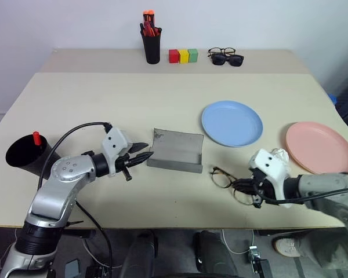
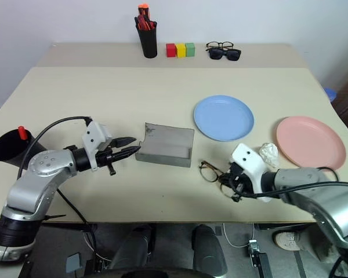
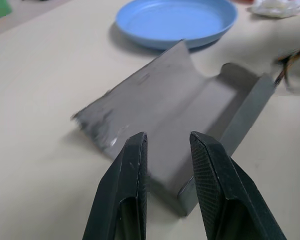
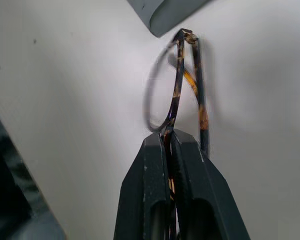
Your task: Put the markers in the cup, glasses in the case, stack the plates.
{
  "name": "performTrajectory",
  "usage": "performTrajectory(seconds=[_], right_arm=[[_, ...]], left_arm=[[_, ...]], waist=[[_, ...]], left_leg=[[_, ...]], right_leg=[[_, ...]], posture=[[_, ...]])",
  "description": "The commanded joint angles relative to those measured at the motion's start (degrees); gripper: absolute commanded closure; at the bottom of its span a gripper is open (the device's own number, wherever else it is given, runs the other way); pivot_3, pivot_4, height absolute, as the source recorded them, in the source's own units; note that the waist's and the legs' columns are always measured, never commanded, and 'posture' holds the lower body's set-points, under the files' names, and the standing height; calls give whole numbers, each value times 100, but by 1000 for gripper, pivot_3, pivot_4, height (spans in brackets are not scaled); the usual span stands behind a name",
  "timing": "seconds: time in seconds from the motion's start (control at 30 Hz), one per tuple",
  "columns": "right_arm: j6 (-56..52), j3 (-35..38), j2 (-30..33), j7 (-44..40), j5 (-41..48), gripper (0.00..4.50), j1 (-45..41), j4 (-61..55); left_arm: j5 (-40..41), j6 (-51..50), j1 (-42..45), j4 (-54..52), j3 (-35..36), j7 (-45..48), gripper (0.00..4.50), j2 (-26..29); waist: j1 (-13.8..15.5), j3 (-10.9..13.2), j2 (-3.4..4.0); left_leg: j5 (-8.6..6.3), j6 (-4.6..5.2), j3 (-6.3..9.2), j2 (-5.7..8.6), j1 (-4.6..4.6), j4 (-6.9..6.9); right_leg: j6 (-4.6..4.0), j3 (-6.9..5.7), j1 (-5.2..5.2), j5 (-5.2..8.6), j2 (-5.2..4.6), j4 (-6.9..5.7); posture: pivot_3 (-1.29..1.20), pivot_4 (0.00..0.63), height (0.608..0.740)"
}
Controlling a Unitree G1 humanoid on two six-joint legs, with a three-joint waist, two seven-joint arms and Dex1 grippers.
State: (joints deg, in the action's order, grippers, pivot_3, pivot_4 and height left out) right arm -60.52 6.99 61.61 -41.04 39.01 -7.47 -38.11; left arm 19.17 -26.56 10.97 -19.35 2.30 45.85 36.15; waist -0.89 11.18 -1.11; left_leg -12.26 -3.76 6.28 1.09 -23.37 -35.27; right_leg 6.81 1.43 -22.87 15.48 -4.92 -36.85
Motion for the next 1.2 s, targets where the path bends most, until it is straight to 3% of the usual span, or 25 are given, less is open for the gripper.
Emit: performTrajectory(seconds=[0.03,0.2,0.33,0.43,0.63,0.73,0.97,1.1,1.2], right_arm=[[598,-141,-137,-313,-22,4470,-1490,98],[1420,-1878,-1429,-537,-1064,4470,-3303,1610],[2343,-2958,-2262,-1108,-1984,4470,-3997,3217],[2616,-3290,-2547,-1647,-2231,4470,-4214,3885],[2659,-3406,-2555,-2537,-2307,4470,-4151,3888],[2553,-3274,-2709,-2550,-2341,3490,-4196,3991],[2456,-3058,-2990,-2199,-2547,36,-4255,4119],[2358,-2765,-2979,-1977,-2498,0,-4161,3830],[2184,-2501,-2883,-1801,-2417,0,-3973,3408]], left_arm=[[75,127,-210,-47,464,-167,3164,57],[122,92,-475,-250,604,-252,3164,76],[115,81,-583,-355,701,-337,3164,126],[101,81,-654,-448,736,-402,3164,153],[82,60,-674,-555,665,-526,3164,142],[51,80,-584,-504,596,-555,3164,132],[162,91,105,36,494,-535,3164,-56],[157,16,1007,698,269,-551,4430,-362],[96,-19,1745,1302,-105,-449,4430,-663]], waist=[[-69,2,2],[-151,-3,-6],[-133,1,0],[-89,3,2],[-31,3,2],[-34,3,2],[-18,3,3],[12,3,2],[9,2,1]], left_leg=[[0,0,-1,-1,0,2],[0,0,3,-15,4,7],[0,0,0,-9,-7,7],[0,-1,2,0,-13,7],[0,-1,1,3,-15,11],[0,-1,0,3,-13,10],[1,-2,2,4,-12,4],[1,-3,2,5,-13,4],[1,-3,3,7,-14,2]], right_leg=[[-1,0,-2,0,0,0],[-2,-1,1,-5,16,7],[2,1,-11,-8,9,7],[3,0,-19,-9,0,-5],[3,0,-30,-9,-3,-13],[3,0,-30,-9,-3,-16],[3,-1,-29,-9,0,-23],[3,-1,-30,-9,-1,-23],[5,-2,-27,-10,-2,-23]], posture=[[0,150,740],[0,150,740],[0,150,740],[0,150,740],[0,150,740],[0,150,740],[0,150,740],[0,150,740],[0,150,740]])
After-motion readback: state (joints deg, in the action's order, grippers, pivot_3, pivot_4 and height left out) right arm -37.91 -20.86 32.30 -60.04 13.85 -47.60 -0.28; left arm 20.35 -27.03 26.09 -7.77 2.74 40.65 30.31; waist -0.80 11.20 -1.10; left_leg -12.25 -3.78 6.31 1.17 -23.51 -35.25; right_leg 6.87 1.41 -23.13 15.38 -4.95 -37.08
